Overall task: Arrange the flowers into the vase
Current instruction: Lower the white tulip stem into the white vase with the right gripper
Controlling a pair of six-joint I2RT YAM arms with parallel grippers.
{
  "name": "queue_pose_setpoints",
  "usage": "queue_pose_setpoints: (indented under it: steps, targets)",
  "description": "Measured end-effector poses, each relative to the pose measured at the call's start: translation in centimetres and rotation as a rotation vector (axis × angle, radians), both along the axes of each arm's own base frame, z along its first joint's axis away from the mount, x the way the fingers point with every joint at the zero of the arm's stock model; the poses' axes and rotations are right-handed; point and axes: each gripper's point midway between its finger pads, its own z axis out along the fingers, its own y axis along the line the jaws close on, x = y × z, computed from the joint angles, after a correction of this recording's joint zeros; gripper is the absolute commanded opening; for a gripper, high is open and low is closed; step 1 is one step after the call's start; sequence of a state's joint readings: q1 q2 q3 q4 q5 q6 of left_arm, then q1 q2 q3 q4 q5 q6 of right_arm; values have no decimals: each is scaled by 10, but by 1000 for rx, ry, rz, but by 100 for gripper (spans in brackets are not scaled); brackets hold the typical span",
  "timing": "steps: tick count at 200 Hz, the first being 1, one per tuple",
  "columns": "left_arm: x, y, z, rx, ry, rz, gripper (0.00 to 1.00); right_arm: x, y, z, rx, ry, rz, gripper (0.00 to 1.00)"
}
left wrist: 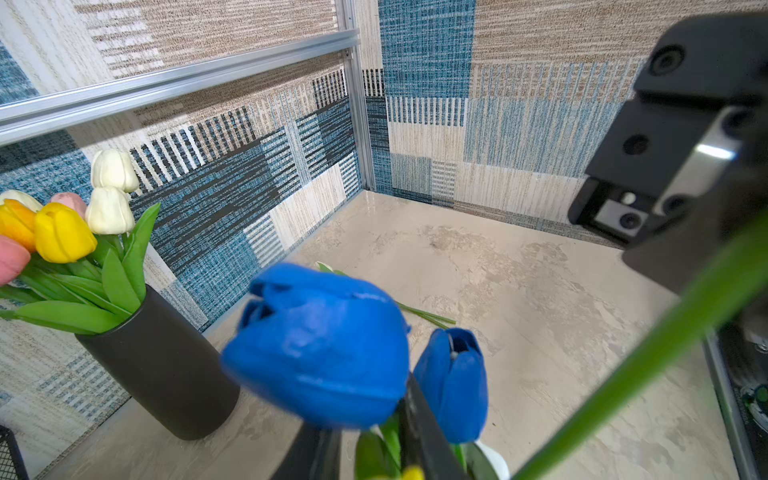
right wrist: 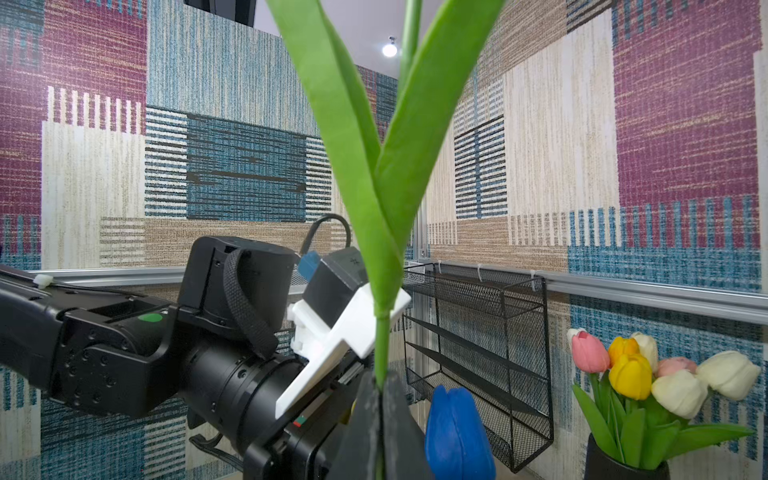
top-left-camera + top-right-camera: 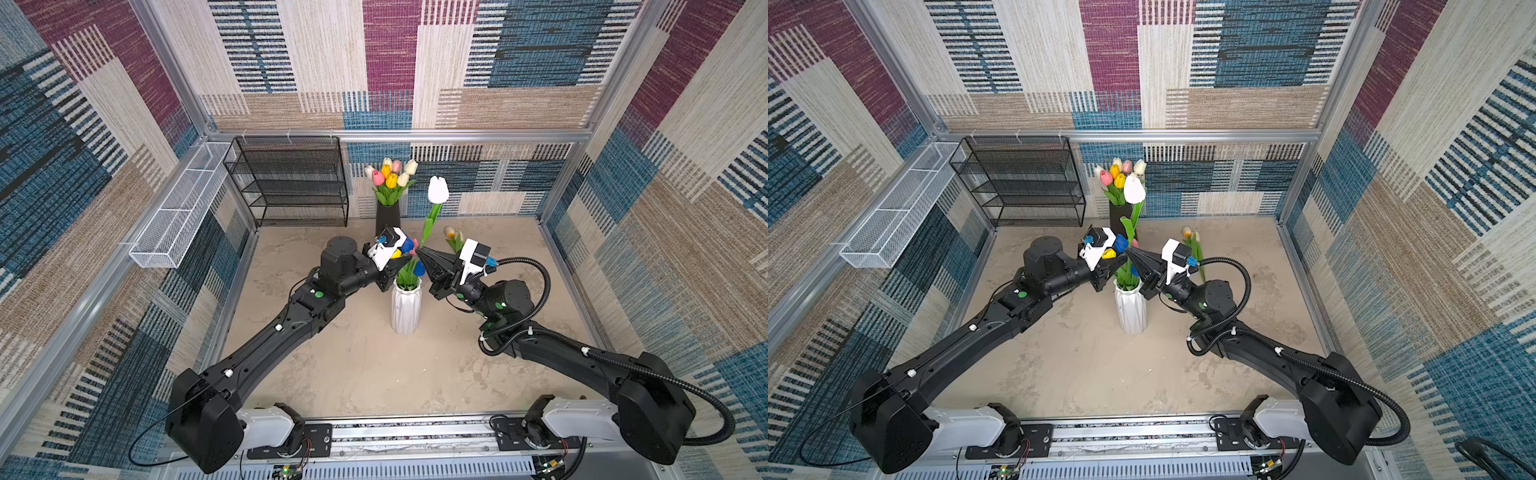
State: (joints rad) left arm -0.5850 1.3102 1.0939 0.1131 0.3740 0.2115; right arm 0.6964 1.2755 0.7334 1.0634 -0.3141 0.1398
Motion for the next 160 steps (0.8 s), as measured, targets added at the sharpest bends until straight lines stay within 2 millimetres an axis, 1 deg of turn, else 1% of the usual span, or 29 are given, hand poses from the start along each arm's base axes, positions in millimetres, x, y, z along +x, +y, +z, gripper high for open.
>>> queue_pose_setpoints:
  steps: [69,106,136,160]
  targets:
    - [1,-1,-2,2,3,0,27,5,10,-19,-33,33,8,0]
    - [1,-1,-2,2,3,0,27,7,9,-34,-66,50,-9,0]
    - [2,-1,-3,3,5,0,27,4,7,-38,-88,42,-24,0]
    - [2,-2,-3,3,5,0,27,5,6,-49,-114,49,-38,0]
